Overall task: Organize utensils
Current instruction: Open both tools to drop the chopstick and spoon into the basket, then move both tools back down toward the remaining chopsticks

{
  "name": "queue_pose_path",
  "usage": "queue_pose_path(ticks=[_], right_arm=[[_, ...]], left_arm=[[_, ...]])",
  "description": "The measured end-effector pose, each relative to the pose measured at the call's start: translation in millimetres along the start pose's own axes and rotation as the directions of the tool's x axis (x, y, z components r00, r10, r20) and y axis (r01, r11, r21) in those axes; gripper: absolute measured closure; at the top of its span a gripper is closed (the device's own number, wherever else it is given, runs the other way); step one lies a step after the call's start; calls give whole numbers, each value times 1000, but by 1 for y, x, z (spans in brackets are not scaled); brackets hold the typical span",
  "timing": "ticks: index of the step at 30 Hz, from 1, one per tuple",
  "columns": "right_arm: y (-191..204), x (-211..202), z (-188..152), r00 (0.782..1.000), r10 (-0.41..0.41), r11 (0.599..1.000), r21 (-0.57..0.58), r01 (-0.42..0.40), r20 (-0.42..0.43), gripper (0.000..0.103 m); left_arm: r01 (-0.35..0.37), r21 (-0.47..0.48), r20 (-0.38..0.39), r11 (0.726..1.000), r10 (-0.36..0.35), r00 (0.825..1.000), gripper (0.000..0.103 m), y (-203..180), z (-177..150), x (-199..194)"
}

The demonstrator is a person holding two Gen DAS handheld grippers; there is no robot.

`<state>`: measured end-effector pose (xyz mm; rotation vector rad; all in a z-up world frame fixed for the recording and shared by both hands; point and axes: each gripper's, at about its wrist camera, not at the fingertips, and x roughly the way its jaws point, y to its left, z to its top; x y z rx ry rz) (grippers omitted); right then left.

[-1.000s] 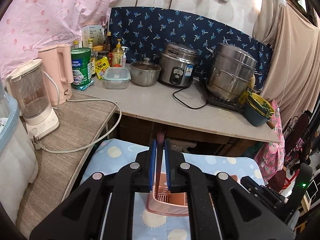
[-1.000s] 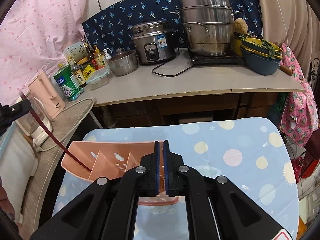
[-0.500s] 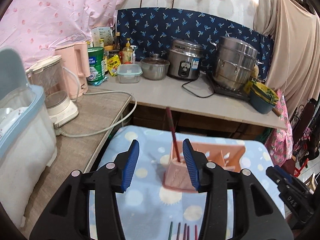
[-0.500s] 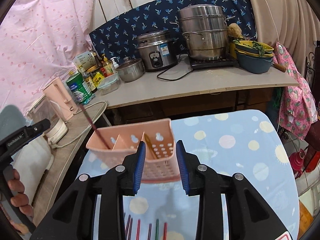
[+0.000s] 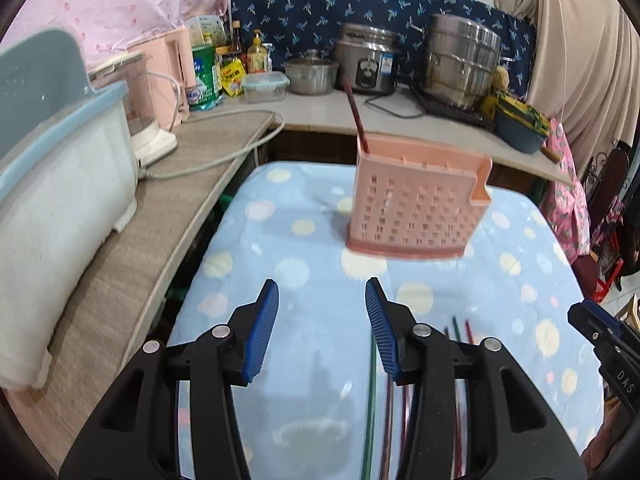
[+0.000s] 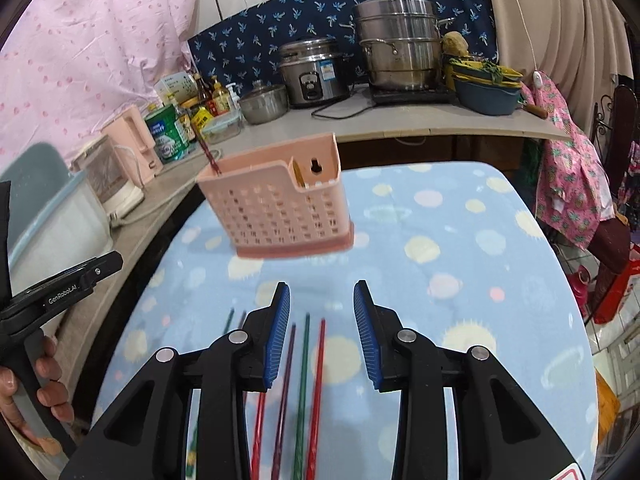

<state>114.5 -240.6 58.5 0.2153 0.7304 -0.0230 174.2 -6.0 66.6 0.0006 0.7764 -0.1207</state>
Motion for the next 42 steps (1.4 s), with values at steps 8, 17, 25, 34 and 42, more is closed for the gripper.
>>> queue_pose_path(ticks=[8, 17, 25, 34, 42], right_arm=[[-1, -8, -58, 997, -22, 1000, -13, 21, -71, 71], [0, -1, -110, 986, -26, 1000, -22, 23, -164, 71], [7, 9, -136, 978, -36, 999, -43, 28, -206, 71], [12, 17, -144, 972, -32, 998, -54, 19, -234, 85], [12, 18, -149, 971, -41, 997, -69, 26, -237, 91]], left_arm=[[-9, 7, -64, 1000, 9, 998, 60, 7, -58, -2], [4, 8, -127, 1000, -3, 992, 60, 8, -104, -1], [-1, 16, -162, 1000, 3, 987, 60, 6, -126, -1], [-7, 0, -187, 1000, 7, 982, 60, 13, -138, 0], [-6, 0, -196, 1000, 6, 981, 60, 13, -142, 1]])
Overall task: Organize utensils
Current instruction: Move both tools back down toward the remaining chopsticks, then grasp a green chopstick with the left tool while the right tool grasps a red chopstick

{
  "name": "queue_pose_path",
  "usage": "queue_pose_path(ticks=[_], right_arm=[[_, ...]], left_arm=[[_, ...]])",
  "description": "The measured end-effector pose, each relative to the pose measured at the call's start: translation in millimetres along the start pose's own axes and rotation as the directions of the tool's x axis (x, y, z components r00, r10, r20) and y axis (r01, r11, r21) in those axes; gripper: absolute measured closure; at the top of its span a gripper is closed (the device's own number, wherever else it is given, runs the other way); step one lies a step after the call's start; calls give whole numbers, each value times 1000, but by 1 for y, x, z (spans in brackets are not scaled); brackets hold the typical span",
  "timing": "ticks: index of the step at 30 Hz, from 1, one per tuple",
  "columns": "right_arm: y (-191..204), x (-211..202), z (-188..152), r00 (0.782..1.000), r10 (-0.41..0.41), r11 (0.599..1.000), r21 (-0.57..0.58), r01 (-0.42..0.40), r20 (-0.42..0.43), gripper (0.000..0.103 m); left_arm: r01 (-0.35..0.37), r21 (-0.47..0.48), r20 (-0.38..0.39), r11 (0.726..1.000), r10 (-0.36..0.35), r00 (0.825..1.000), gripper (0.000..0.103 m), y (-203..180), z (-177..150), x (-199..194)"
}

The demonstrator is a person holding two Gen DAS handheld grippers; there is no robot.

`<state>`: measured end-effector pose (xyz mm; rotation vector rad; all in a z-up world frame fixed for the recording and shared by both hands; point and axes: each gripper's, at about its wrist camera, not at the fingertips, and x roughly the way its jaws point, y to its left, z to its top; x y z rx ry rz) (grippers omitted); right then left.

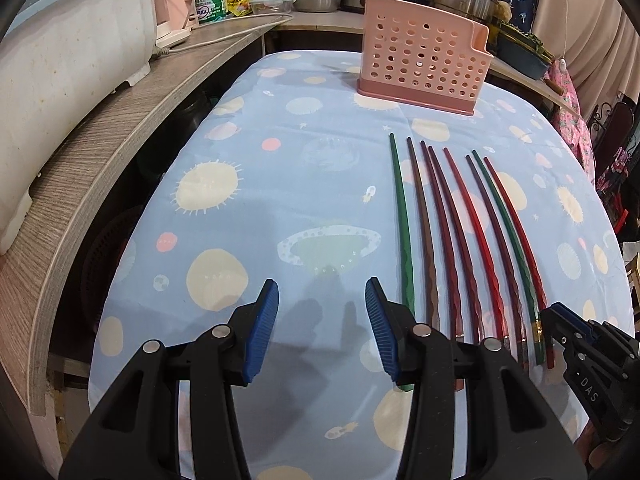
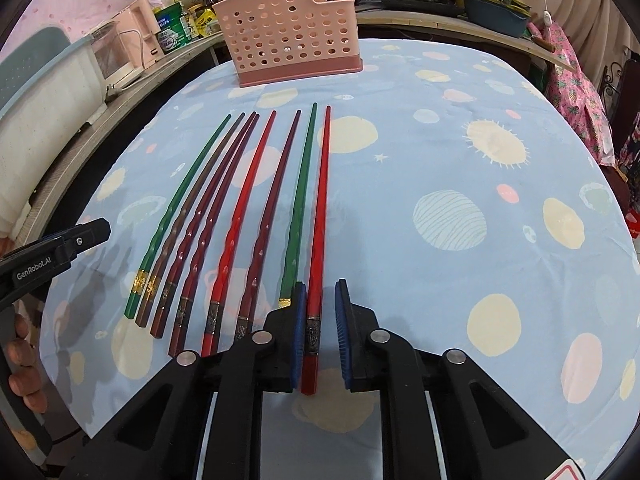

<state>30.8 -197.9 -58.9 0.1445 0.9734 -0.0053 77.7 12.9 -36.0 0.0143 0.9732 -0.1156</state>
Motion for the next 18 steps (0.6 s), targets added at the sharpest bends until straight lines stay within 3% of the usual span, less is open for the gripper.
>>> queue_pose_path(ticks=[10, 18], right_arm=[[-6, -2, -3, 1000, -7, 1000, 9, 7, 3, 96], [-11, -5, -6, 1000, -3, 1000, 21, 3, -2, 96]], left_arm=[[25, 11, -17, 1000, -24, 1000, 59, -8, -5, 2], [66, 19, -48, 998, -65, 997, 50, -18, -13, 7]])
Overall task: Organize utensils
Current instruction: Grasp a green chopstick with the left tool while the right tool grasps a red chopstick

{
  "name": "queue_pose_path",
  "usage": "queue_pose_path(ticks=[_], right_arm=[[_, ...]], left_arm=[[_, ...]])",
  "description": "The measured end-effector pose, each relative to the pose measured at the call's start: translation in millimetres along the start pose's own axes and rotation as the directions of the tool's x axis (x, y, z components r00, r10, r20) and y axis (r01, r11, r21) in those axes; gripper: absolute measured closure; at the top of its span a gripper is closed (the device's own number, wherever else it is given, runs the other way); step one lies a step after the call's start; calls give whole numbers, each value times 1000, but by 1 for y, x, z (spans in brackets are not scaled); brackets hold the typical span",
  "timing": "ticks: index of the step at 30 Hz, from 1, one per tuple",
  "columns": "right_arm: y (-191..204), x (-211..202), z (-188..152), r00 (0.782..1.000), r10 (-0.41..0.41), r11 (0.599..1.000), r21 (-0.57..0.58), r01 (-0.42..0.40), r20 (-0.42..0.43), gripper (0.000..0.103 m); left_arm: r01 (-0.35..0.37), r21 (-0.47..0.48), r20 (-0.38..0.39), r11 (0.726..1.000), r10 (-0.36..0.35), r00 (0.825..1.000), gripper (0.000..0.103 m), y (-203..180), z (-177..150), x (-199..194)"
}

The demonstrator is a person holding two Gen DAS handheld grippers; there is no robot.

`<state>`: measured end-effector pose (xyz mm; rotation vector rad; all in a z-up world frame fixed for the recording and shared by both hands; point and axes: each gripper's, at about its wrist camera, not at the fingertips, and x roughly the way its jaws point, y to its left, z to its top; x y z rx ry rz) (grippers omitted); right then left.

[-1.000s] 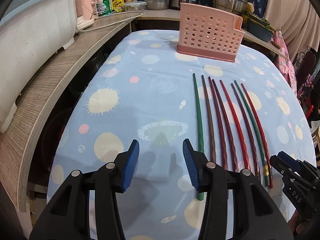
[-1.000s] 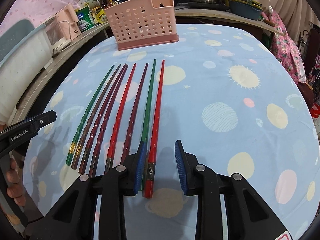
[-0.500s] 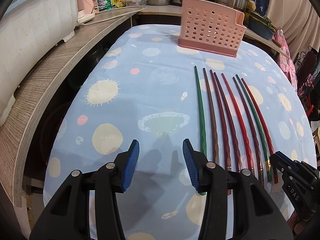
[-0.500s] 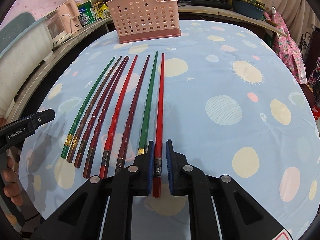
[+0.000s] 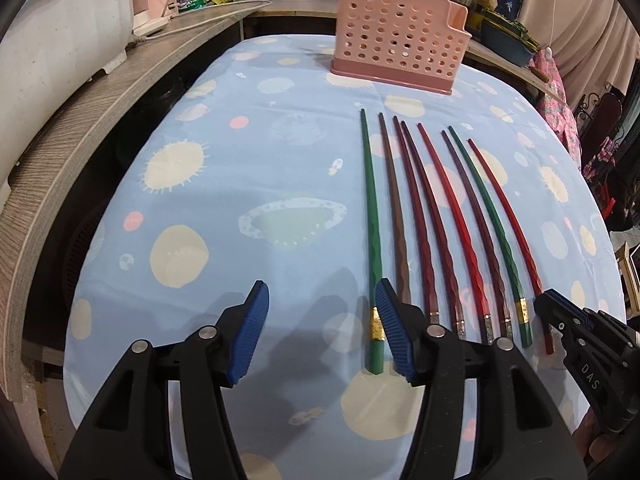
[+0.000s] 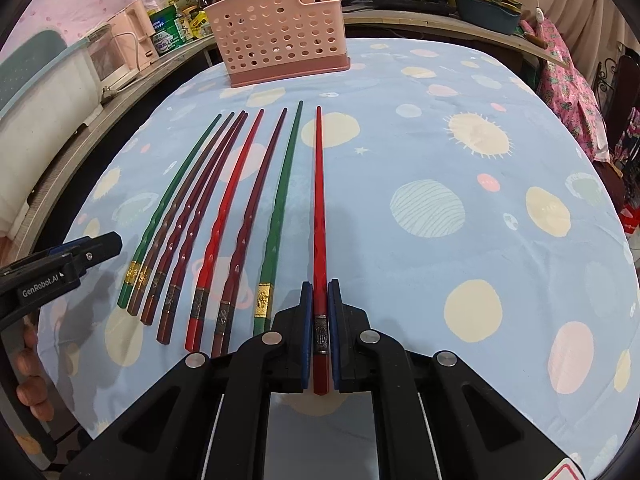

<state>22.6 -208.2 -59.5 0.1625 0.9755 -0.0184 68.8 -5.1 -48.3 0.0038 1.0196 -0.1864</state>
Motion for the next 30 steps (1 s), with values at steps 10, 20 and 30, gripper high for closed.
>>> queue_pose_path(ticks=[10, 20, 30], right_arm=[[0, 0, 0, 1000, 2, 1000, -1, -2, 1, 96], [-1, -1, -1, 1000, 5, 1000, 2, -5, 4, 96], [-1, -1, -1, 1000, 5, 1000, 2, -5, 4, 96]], left_arm=[[11, 28, -33, 1000, -10, 999, 50, -12, -9, 9], [-25, 52, -24, 998, 26, 999, 58, -13, -12, 12], [-7, 34, -33, 999, 8, 999, 94, -5, -9, 11]])
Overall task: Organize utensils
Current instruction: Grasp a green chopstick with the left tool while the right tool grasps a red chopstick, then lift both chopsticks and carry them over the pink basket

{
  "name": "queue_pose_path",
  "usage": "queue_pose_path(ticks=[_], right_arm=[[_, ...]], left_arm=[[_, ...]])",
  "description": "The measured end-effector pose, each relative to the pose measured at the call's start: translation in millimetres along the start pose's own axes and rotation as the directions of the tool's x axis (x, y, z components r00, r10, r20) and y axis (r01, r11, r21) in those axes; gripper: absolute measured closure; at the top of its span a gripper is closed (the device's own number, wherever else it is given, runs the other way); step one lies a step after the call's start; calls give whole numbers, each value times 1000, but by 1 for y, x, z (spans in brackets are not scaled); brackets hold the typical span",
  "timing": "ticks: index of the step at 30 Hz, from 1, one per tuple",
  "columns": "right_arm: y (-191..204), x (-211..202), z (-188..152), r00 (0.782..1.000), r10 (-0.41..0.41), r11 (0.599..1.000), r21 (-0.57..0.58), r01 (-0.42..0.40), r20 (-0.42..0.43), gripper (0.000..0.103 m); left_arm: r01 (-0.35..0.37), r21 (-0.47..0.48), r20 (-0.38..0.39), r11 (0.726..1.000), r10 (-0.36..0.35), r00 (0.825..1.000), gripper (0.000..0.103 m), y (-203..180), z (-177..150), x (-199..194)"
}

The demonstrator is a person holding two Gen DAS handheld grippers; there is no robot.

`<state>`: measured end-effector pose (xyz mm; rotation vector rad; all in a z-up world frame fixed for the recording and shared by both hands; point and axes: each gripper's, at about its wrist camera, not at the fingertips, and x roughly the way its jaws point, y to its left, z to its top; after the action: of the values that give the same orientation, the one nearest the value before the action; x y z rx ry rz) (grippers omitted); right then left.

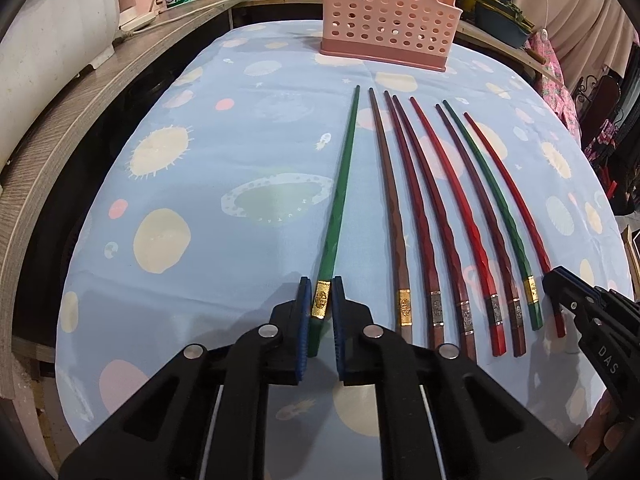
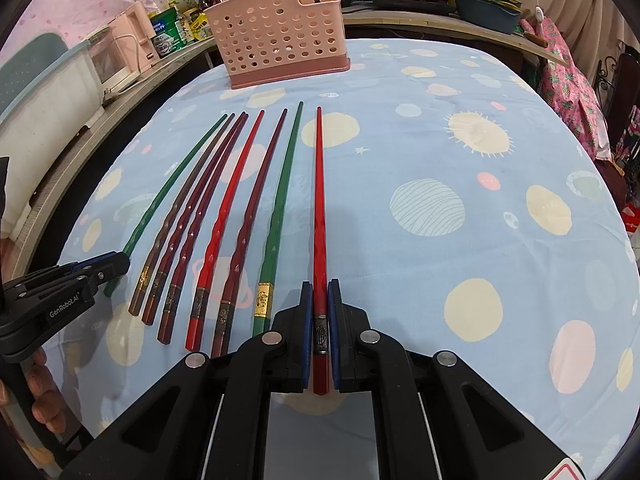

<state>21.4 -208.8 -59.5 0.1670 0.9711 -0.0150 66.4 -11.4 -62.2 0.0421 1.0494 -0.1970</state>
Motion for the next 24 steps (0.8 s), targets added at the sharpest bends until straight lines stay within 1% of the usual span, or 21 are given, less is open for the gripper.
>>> queue_pose_path(ticks=[6, 12, 19, 24], right_arm=[[-2, -4, 2, 1000, 9, 1000, 11, -9, 7, 96], [-6, -23, 19, 998, 21, 1000, 22, -22, 56, 96], [-13, -55, 55, 987, 31, 999, 35, -37, 156, 96], [-18, -75, 89, 973, 45, 997, 44, -56, 227, 96]], left_arm=[[12, -19, 0, 1000, -12, 1000, 96, 4, 2, -5], [32, -38, 33, 999, -31, 999, 96, 10, 12, -23], [52, -73, 104, 996, -44, 994, 96, 21, 37, -52], [72, -98, 171, 993, -54, 984, 96, 31, 66, -76]])
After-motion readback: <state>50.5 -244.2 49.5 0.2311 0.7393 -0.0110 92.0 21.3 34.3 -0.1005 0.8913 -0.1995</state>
